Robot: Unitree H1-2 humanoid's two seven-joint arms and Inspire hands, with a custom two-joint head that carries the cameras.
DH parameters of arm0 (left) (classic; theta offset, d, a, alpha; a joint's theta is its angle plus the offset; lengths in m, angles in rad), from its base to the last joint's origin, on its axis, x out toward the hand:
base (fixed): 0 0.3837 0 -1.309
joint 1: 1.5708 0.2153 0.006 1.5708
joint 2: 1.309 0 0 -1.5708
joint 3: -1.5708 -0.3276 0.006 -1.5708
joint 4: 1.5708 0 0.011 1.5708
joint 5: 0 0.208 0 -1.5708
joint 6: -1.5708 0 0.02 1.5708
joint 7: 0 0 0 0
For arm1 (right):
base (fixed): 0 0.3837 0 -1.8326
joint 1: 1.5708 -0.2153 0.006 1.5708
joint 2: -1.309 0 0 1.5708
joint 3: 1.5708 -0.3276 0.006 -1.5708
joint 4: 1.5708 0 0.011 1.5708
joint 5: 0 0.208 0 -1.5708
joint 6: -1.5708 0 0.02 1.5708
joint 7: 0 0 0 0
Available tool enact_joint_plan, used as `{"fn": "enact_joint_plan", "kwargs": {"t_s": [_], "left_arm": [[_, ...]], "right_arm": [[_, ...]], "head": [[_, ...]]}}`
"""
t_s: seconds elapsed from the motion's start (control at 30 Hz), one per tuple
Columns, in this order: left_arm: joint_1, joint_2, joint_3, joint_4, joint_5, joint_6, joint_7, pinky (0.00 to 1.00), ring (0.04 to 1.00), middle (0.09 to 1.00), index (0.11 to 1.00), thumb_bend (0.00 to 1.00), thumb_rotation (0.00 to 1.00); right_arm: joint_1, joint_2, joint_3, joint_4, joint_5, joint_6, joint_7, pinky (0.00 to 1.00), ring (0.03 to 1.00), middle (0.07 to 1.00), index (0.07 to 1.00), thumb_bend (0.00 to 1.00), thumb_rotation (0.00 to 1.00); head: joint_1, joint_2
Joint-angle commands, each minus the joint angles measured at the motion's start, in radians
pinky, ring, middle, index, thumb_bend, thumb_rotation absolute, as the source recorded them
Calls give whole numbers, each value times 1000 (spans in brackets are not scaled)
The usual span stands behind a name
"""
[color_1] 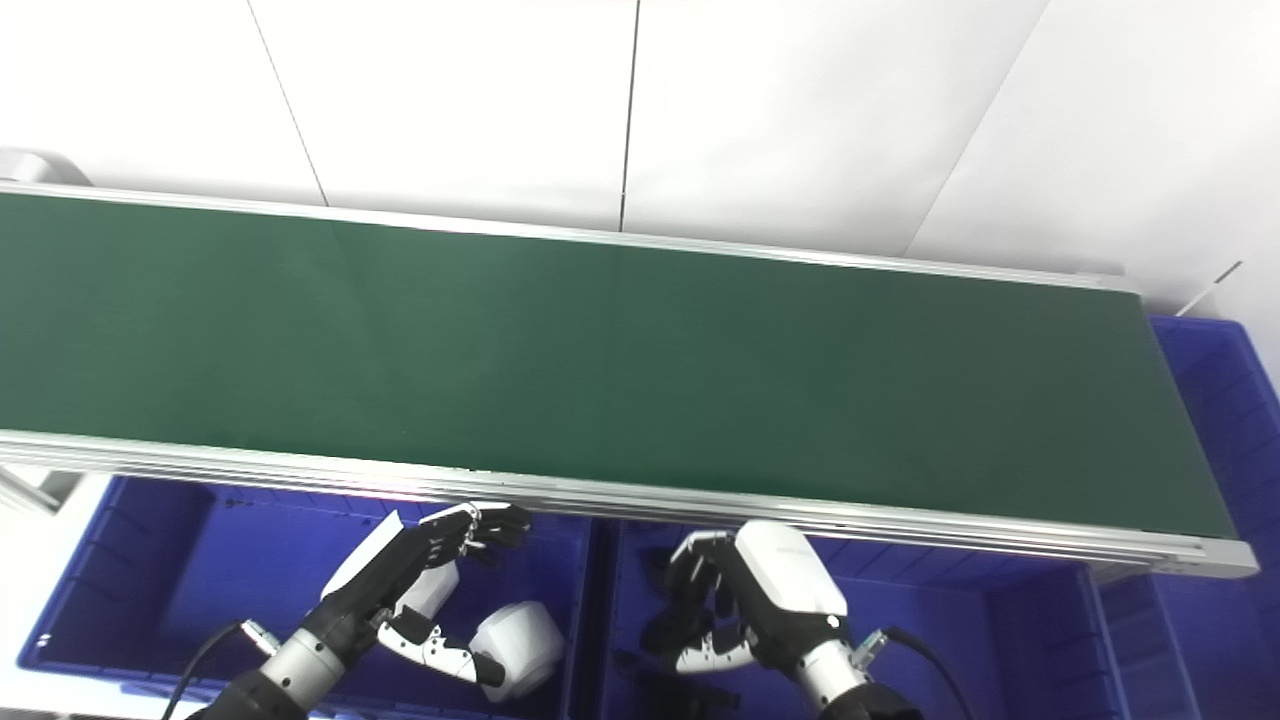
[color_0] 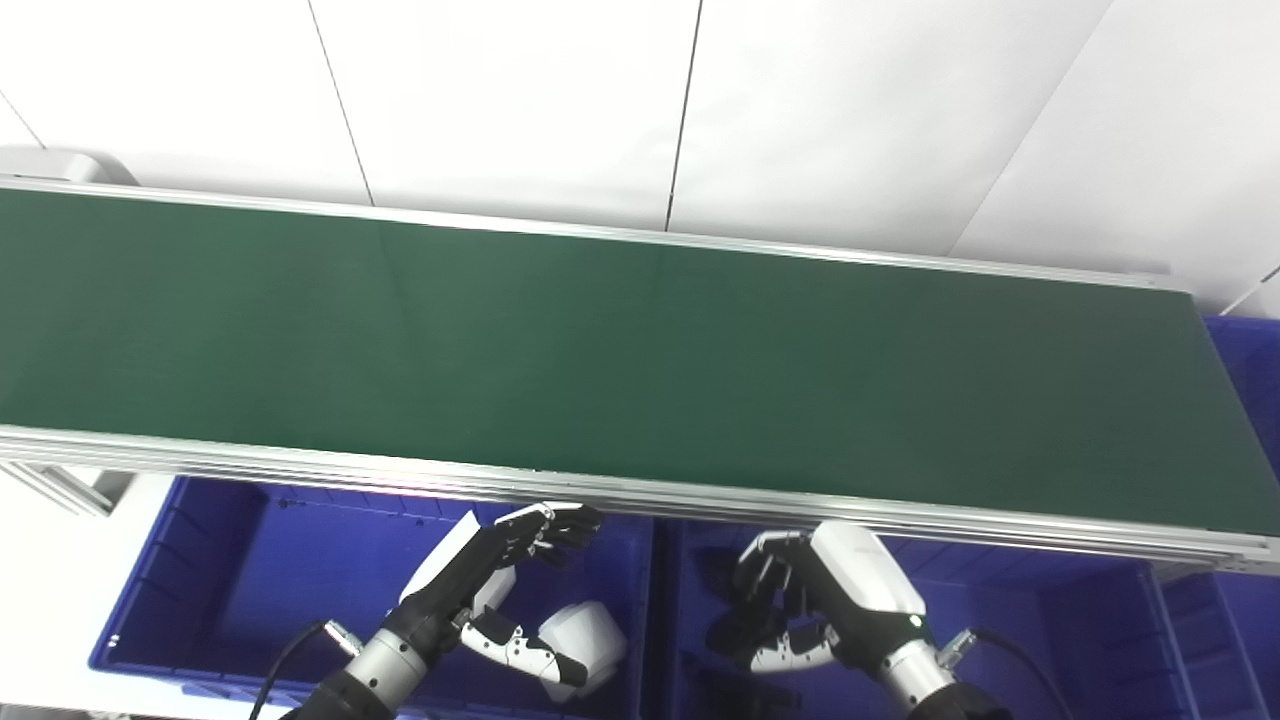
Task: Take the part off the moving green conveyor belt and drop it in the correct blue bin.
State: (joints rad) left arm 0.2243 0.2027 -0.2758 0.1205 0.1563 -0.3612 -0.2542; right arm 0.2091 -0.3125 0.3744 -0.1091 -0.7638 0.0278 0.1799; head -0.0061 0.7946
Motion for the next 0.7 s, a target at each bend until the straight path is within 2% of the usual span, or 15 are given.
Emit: {"fn": "enact_joint_plan", "kwargs": {"t_s": [0.0,0.03,0.07,0.1,0.13,0.2,0.3,0.37,0.53,0.67], "left_arm": [[0,11,5,-38,-17,-17,-5,653,743,781,767,892,110],[2,12,5,-43,-16,-11,-6,654,744,782,767,893,112],[3,12,6,-46,-16,-7,-6,656,747,783,768,893,115],[4,13,6,-50,-15,-3,-6,656,748,784,768,893,116],[5,13,7,-53,-14,-1,-6,657,748,785,768,892,110],[8,14,8,-58,-15,7,-6,661,749,785,767,893,104],[9,16,8,-63,-18,15,-9,679,764,791,769,895,109],[8,19,8,-63,-23,14,-13,681,767,793,770,895,113],[9,23,11,-60,-14,2,-8,676,767,793,772,896,125],[13,21,13,-64,-27,7,-10,672,758,786,769,897,114]], "right_arm": [[-19,-11,3,-9,16,-47,-9,499,534,503,508,521,0],[-19,-13,6,-9,29,-36,10,552,622,628,622,609,16],[-20,-14,9,-9,38,-29,23,625,730,748,725,677,102],[-16,-16,9,-26,57,-13,48,643,757,777,750,694,123],[-12,-17,9,-38,70,-2,64,688,835,863,853,761,268],[-3,-16,2,-65,104,13,93,739,896,933,929,811,386],[18,-9,-10,-90,129,-10,78,774,933,987,967,850,481],[30,-4,-16,-104,144,-15,71,769,932,993,973,857,492],[85,35,-50,-137,231,-56,19,773,929,989,974,871,479],[125,60,-62,-138,268,-101,-35,769,904,973,976,839,442]], "head": [[0,3],[0,4],[0,4],[-1,6],[-1,6],[0,7],[-3,8],[-2,9],[-3,12],[-8,13]]}}
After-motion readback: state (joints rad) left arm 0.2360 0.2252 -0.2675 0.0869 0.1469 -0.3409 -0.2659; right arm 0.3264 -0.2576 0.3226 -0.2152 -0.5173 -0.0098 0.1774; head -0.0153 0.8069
